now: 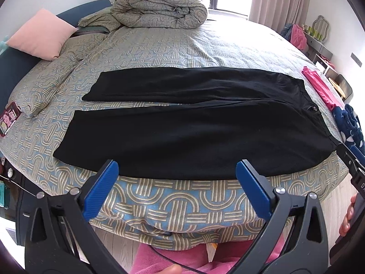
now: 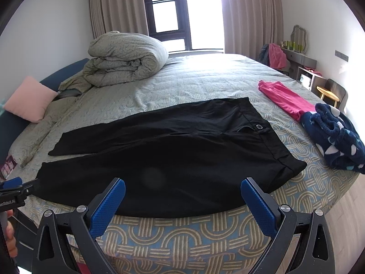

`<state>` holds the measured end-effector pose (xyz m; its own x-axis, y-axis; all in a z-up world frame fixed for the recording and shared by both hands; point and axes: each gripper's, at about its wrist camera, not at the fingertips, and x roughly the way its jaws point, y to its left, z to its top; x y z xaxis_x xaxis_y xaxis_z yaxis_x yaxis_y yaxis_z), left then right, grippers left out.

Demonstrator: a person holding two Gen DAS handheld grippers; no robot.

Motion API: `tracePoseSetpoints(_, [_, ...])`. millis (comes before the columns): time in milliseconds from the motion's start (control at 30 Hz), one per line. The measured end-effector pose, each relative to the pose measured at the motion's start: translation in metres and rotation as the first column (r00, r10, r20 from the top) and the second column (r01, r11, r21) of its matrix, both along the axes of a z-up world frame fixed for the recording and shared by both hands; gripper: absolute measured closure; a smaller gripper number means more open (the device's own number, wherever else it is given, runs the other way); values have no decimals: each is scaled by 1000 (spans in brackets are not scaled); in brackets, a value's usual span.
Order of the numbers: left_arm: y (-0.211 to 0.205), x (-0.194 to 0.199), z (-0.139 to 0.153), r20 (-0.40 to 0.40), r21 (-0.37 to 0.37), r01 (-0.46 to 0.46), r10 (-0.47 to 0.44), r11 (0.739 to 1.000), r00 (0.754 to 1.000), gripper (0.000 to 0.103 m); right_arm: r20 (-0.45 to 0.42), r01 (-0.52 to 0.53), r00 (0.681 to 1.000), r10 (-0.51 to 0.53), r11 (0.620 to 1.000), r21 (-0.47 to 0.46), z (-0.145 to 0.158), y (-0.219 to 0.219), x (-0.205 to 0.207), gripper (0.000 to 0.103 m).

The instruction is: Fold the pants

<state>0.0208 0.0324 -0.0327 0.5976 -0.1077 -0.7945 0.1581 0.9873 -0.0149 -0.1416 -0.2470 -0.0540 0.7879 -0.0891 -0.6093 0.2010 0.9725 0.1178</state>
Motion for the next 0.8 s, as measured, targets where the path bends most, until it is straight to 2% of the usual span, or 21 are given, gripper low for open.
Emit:
tracePoseSetpoints(233, [-2, -1, 1, 4, 6, 22, -22, 1000, 1000, 0, -15, -18, 1000, 17, 999, -49, -1, 3, -1, 0])
tracePoseSetpoints(333, [-1, -2, 2, 0, -6, 24, -24, 1000, 1000, 0, -20, -30, 999, 29, 998, -49, -2, 4, -1, 0])
tracePoseSetpoints(467, [-1, -2, 1, -1, 16, 15, -15, 1000, 1000, 0, -12, -26, 1000, 25, 999, -43, -3, 3, -3, 0])
tracePoseSetpoints(600, [0, -5, 2, 19, 33, 6, -7, 999, 1000, 0, -30, -4, 1000, 3, 1000, -29, -2, -1, -1, 0])
tracePoseSetpoints(800, [-3, -6, 4, 35, 33, 9, -10, 999, 999, 0, -9, 13, 1000, -13, 999, -43, 2, -2, -7, 0])
